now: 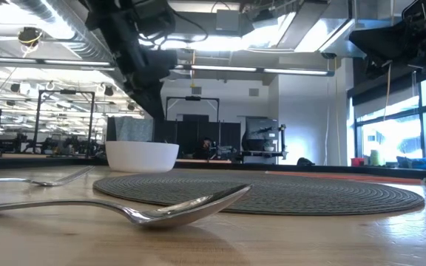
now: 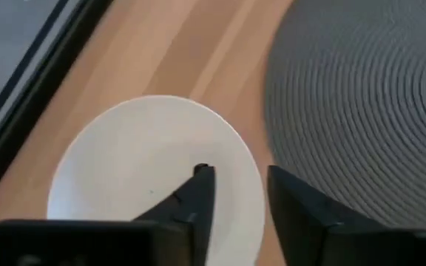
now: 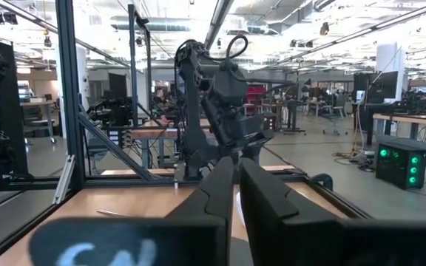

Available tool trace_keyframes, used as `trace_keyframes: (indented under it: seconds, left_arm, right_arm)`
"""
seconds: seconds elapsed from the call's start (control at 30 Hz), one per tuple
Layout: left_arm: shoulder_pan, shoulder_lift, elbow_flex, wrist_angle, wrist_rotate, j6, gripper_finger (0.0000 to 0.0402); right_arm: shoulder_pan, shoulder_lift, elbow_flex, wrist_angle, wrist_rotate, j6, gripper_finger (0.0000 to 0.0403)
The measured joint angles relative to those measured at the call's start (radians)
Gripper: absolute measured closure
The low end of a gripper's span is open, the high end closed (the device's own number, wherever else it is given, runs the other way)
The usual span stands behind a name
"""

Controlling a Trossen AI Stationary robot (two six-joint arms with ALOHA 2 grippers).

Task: Pick & Place Utensil
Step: Put the white bowl on the center of the table mat

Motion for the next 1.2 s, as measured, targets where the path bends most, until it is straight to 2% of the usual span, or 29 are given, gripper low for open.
trace_keyframes:
  seconds: [0.1,0.2,0.3,0.5,0.7,0.9,1.03,1.2]
  left_arm:
    - [0.0,0.0,0.016,-0.05,0.066,-0.012,0.0239]
    - [0.0,-0.001,0.018,-0.063,0.084,-0.055,0.0222]
    - [0.011,-0.001,0.018,-0.063,0.096,-0.132,0.0221]
    - [0.053,-0.001,0.018,-0.062,0.121,-0.193,0.0232]
    - [0.093,0.035,0.018,-0.059,0.157,-0.176,0.0235]
    - [0.095,0.136,0.035,-0.037,0.248,-0.032,0.0235]
    - [0.09,0.189,0.084,-0.05,0.241,-0.026,0.0236]
    - [0.09,0.232,0.131,-0.075,0.174,-0.025,0.0236]
  right_arm:
    - [0.0,0.0,0.0,0.0,0.0,0.0,0.0375]
    - [0.0,0.0,0.0,0.0,0.0,0.0,0.0375]
    - [0.0,0.0,0.0,0.0,0.0,0.0,0.0375]
    - [0.0,0.0,0.0,0.001,0.0,0.002,0.0375]
    - [0.0,0.0,0.0,0.001,0.001,0.0,0.0375]
    - [0.0,0.0,0.0,0.001,0.001,0.0,0.0375]
    - [0.0,0.0,0.0,0.001,0.001,0.0,0.0375]
    - [0.0,0.0,0.0,0.001,0.001,0.0,0.0375]
